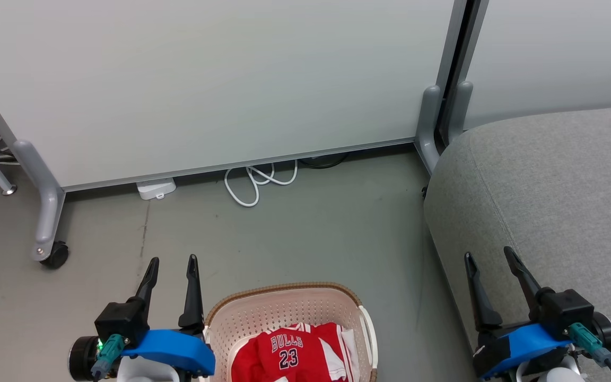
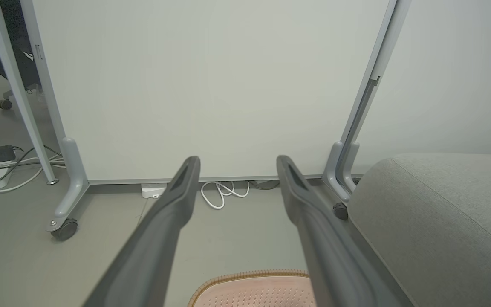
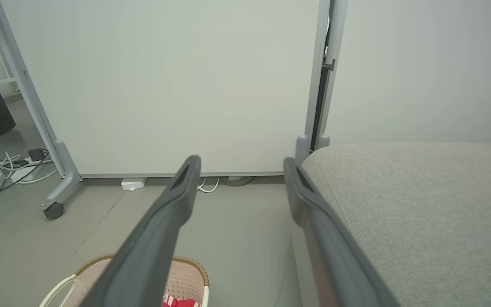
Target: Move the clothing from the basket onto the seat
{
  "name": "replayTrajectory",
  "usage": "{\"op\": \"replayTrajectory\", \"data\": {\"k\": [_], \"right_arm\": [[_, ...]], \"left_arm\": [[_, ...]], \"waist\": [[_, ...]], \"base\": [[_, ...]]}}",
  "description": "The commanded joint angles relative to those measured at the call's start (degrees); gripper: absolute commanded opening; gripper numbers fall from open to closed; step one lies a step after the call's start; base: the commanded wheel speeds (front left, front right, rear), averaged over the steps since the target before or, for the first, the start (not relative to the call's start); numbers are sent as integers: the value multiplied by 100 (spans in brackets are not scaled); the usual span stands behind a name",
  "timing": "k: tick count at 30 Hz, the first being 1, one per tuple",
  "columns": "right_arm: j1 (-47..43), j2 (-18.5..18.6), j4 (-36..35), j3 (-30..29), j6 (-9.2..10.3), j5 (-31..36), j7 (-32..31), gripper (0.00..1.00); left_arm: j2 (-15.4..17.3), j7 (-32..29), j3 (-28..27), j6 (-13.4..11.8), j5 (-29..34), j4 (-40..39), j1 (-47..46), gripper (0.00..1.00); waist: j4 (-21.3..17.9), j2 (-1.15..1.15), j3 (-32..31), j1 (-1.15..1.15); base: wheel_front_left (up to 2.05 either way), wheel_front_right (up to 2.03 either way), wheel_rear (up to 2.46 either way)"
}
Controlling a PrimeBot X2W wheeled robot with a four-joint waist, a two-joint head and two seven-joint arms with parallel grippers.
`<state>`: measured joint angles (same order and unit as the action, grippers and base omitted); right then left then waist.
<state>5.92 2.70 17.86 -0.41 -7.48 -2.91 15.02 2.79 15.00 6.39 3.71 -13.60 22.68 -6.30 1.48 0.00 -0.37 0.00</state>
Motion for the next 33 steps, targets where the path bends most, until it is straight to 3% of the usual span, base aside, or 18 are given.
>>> {"op": "replayTrajectory", "data": {"k": [1, 19, 33], "right_arm": [[36, 33, 1, -4, -2, -11, 24, 100], [125, 33, -41, 95, -2, -42, 23, 100], [737, 27, -392, 621, -2, -383, 21, 100]], "left_arm": [[18, 28, 10, -13, -27, 5, -59, 100], [16, 23, -1, 41, 143, 112, -76, 100], [361, 23, 123, 218, 423, 973, -684, 100]], "waist": [[0, 0, 1, 0], [-132, 0, 148, 0], [-946, 0, 1257, 0]], "base": [[0, 0, 0], [0, 0, 0], [0, 0, 0]]}}
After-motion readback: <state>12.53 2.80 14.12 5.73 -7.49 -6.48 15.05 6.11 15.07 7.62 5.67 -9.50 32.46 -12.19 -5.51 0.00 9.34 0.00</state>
